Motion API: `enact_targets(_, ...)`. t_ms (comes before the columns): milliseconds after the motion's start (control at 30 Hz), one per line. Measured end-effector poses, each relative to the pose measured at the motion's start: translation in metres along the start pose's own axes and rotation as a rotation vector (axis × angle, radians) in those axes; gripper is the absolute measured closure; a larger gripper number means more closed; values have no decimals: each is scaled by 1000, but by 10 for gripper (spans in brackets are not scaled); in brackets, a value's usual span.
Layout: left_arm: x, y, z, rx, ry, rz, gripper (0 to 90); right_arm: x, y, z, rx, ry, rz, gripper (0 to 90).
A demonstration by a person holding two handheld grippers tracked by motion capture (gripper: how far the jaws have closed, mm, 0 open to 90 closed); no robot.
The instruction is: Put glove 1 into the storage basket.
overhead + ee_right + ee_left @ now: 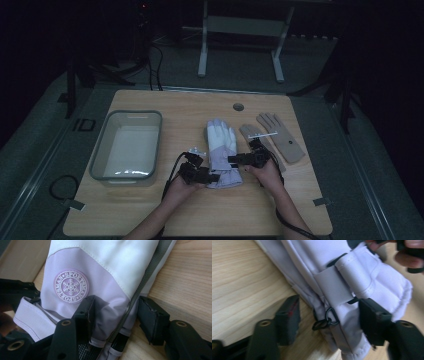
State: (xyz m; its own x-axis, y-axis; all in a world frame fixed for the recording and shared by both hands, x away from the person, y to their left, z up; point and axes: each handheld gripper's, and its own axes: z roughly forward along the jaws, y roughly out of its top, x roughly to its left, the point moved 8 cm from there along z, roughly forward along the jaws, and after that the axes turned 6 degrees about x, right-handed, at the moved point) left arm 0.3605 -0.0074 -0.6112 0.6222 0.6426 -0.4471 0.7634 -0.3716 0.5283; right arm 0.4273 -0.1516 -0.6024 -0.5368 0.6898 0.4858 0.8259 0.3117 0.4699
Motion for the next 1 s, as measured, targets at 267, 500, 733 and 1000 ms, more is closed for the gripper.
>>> enact_targets(267, 2, 0, 1, 23, -83, -11, 590, -1, -3, 6, -18, 96, 43, 670)
enact_targets(500, 1, 1, -4, 21, -93, 1, 737, 16, 1, -1, -35, -109, -98, 774)
enact_targets(733, -2, 5, -13, 34, -71, 27, 754, 29, 7, -7, -49, -174, -155, 783)
enact_targets(1000, -7, 17, -39, 28, -59, 57, 754, 48, 22, -21, -85, -182, -187, 783)
